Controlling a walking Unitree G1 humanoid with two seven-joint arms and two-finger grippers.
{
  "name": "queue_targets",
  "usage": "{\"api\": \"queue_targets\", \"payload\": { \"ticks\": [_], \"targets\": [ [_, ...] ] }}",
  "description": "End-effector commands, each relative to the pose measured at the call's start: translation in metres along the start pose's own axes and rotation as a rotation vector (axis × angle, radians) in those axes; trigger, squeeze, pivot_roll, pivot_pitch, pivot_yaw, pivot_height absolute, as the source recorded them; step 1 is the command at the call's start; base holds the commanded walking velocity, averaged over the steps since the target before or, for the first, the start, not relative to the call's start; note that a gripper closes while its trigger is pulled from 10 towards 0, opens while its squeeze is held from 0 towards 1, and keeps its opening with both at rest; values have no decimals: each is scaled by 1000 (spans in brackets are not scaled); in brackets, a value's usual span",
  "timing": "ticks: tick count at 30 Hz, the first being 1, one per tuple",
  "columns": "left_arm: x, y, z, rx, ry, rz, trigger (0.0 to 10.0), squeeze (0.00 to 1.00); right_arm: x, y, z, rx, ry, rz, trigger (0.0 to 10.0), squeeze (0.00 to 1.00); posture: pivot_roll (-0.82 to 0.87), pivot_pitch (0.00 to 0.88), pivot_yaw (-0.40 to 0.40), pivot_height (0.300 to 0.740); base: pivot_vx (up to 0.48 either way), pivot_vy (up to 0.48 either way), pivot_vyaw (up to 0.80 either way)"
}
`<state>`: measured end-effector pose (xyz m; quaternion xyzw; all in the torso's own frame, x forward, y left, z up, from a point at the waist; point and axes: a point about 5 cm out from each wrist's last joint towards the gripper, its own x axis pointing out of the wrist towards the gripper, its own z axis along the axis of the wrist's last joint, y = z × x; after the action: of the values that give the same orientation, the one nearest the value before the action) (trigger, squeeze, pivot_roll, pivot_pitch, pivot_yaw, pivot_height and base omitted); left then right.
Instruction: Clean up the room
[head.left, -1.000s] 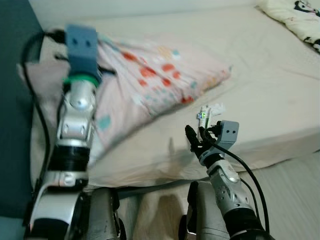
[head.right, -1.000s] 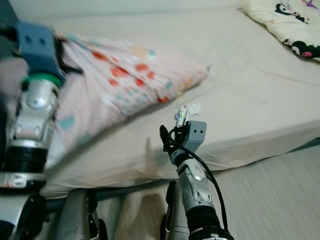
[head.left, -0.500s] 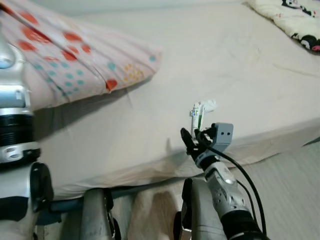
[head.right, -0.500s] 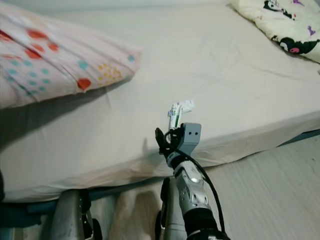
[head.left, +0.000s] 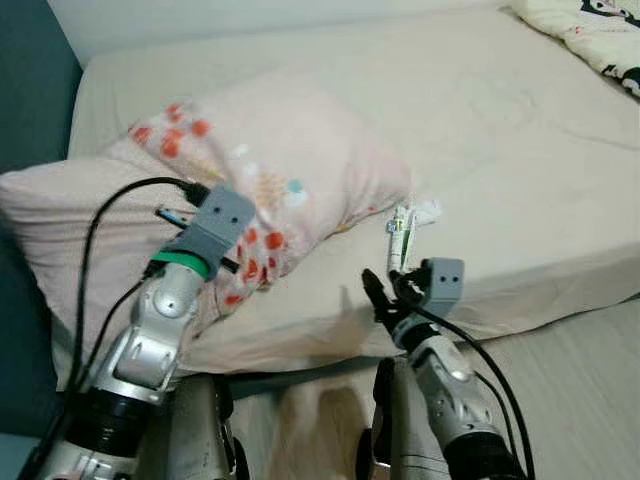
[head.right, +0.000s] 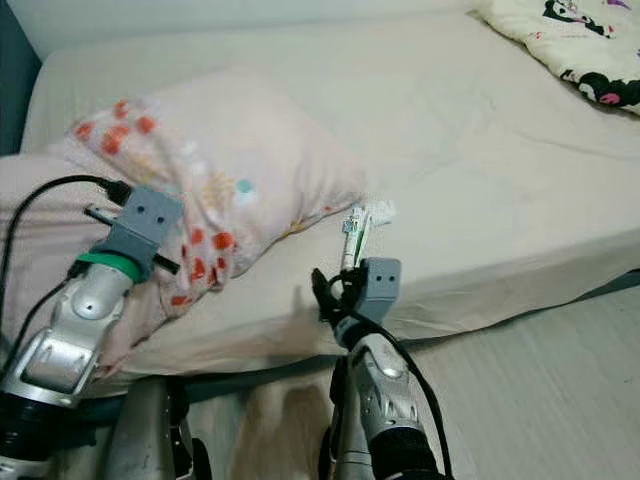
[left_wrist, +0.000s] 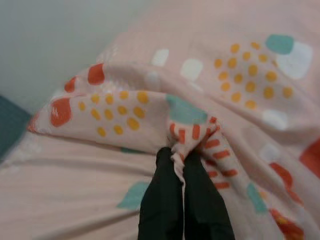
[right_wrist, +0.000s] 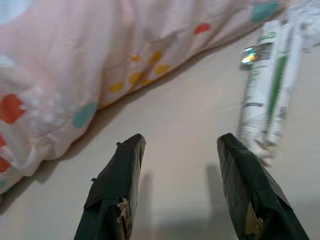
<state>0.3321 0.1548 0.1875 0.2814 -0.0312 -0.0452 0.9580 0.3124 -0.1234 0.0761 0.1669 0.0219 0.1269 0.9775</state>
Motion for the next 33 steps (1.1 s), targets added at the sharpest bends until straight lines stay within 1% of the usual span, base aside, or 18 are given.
{"api": "queue_targets", "payload": {
  "ticks": [1,2,3,6,7,13,18,19,20,21,23,24,25,27,29,30,31,33],
  "targets": [
    [1,-7,-3,-9,24,-44,10000,0,-3,1,-4,9,6,-6,10000,0,45,150,43,560,0,0,0],
    [4,-5,5,-5,-15,-18,10000,0,-3,1,-4,10,4,-8,10000,0,45,151,45,560,0,0,0],
    [7,-2,9,-3,-31,19,10000,122,-3,1,-4,11,3,-9,10000,0,47,153,47,560,0,0,0],
    [7,0,12,-3,-39,39,10000,122,-3,1,-4,11,3,-8,10000,0,47,154,48,560,0,0,0],
    [7,3,14,-12,-50,54,10000,1000,-3,2,-4,11,1,-8,10000,0,47,154,51,560,0,0,0],
    [-2,21,5,-17,6,85,10000,1000,-3,3,-3,3,-9,-5,10000,0,50,160,52,560,0,0,0],
    [-24,42,-17,87,101,-160,10000,1000,-5,1,-3,-2,-7,-4,10000,0,64,168,46,560,0,0,0],
    [-28,49,-15,80,92,-200,10000,208,-5,0,-3,-2,-7,-5,10000,0,66,168,45,560,0,0,0],
    [-28,49,-15,80,92,-200,10000,208,-5,0,-3,-2,-7,-5,10000,0,66,168,45,560,0,0,0],
    [-31,64,6,8,-46,-237,10000,0,-5,0,-2,-2,-8,-1,10000,0,80,167,40,560,0,0,0],
    [-31,75,25,-106,-158,-200,10000,0,-4,1,-1,1,-17,8,10000,0,80,166,40,560,0,0,0],
    [-30,78,32,-176,-190,-169,10000,0,-4,2,0,-1,-25,11,10000,0,83,164,36,560,0,0,0],
    [-30,78,32,-176,-190,-169,10000,0,-4,2,0,-1,-25,11,10000,0,83,164,36,560,0,0,0],
    [-25,78,48,-322,-246,-110,10000,0,-1,7,7,-16,-65,30,10000,0,79,161,35,560,0,0,0],
    [-21,68,61,-433,-298,-73,10000,0,0,14,17,-40,-114,64,10000,0,67,156,36,560,0,0,0],
    [-21,68,61,-433,-298,-73,10000,0,0,14,17,-40,-114,64,10000,0,67,156,36,560,0,0,0],
    [-16,53,65,-492,-299,-48,10000,0,1,15,25,-89,-144,66,10000,0,54,150,36,560,0,0,0],
    [-10,40,61,-534,-260,-29,10000,0,2,13,29,-101,-165,48,10000,0,49,148,38,565,0,0,0]
  ]
}}
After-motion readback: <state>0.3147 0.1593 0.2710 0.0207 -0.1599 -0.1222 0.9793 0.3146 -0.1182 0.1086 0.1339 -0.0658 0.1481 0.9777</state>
